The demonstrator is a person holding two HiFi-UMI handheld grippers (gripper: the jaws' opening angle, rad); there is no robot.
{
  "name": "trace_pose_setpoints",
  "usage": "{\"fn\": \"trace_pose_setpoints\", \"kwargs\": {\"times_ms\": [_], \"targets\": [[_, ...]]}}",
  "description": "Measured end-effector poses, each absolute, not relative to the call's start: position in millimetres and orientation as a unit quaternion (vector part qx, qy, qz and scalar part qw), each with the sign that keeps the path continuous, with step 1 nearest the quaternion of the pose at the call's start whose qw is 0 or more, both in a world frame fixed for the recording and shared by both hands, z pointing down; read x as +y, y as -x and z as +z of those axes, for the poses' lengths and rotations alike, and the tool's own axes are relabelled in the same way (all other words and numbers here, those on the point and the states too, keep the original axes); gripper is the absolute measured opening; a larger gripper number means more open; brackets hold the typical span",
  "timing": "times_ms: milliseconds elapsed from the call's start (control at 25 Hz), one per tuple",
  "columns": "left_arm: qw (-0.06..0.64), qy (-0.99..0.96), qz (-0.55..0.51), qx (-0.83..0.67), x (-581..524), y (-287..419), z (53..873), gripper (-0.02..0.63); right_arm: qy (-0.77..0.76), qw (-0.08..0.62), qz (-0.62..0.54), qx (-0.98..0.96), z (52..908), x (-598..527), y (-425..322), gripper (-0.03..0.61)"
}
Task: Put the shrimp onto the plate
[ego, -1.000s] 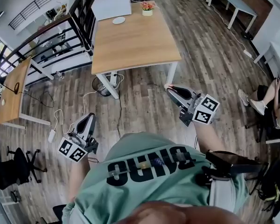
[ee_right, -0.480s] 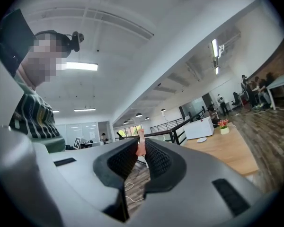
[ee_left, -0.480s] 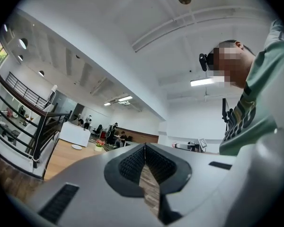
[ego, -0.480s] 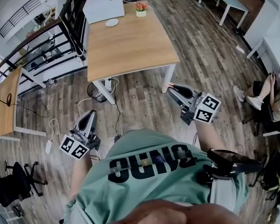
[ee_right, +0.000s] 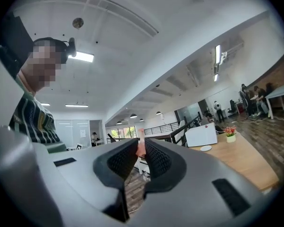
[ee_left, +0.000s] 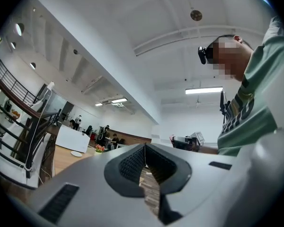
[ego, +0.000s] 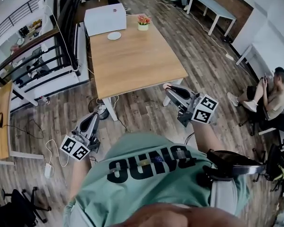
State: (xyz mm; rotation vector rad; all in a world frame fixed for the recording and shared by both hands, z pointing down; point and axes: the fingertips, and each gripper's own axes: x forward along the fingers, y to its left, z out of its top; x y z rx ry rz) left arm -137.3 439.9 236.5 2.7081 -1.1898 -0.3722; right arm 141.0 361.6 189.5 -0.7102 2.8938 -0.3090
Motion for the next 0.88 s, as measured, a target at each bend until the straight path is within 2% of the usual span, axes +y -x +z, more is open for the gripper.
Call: {"fn": "trace_pose_setpoints", "kwargs": {"times_ms": [240,400,680,880], "targets": [[0.080,-0.910,-0.131,-0.386,421.3,194.9,248.3,0.011,0.248,0.045,-0.108,0.962,194.3,344.5,-83.3,0.051],[0.088,-0.907,-0.141,-0.387,405.1,207.6,255.2,0.011,0.248,0.029,-0.110,0.962,194.1,326.9,-69.9,0.051],[0.098,-0.901,-0.125,-0.404,370.2,200.9,268.2,0.011,0.223,0.026,-0.126,0.966,207.2,270.6,-65.5,0.051],[0.086,-0.890,-0.104,-0.435,319.7,161.9,262.6,0.011,0.184,0.039,-0.131,0.973,217.5,207.6,-97.6,0.051]]}}
